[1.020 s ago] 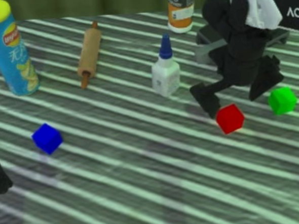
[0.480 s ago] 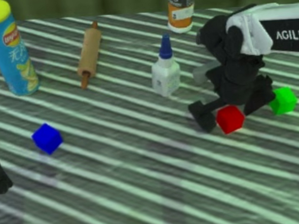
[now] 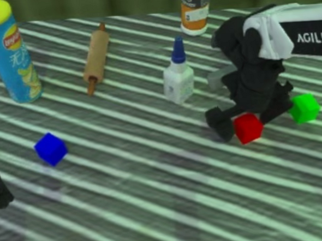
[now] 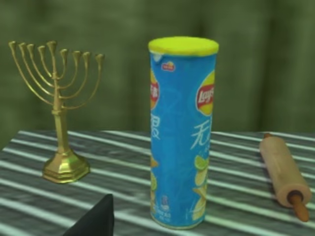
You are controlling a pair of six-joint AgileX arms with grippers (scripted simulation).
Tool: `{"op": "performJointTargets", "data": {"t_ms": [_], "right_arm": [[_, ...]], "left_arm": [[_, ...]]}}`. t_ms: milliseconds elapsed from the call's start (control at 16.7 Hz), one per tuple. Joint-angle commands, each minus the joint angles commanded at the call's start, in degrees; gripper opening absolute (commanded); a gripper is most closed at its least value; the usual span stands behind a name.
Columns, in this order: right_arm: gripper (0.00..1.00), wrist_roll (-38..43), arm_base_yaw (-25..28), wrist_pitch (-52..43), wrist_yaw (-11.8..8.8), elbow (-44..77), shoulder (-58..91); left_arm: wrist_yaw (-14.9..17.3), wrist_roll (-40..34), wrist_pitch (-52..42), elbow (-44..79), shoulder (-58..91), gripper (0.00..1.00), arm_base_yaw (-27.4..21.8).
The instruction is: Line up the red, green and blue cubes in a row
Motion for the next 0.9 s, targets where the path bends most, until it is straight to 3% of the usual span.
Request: {"op": "performJointTargets", "data": {"t_ms": [360,900], "right_arm": [[0.02,0.0,0.0,0.0,0.0,0.0,0.0],[0.0,0.03,-0.14,-0.64,0.03,0.67,-1.99]], "left_arm": [[0.0,0.0,0.0,0.0,0.0,1.0,0.0],[0.0,0.0,0.0,0.0,0.0,1.0,0.0]]}}
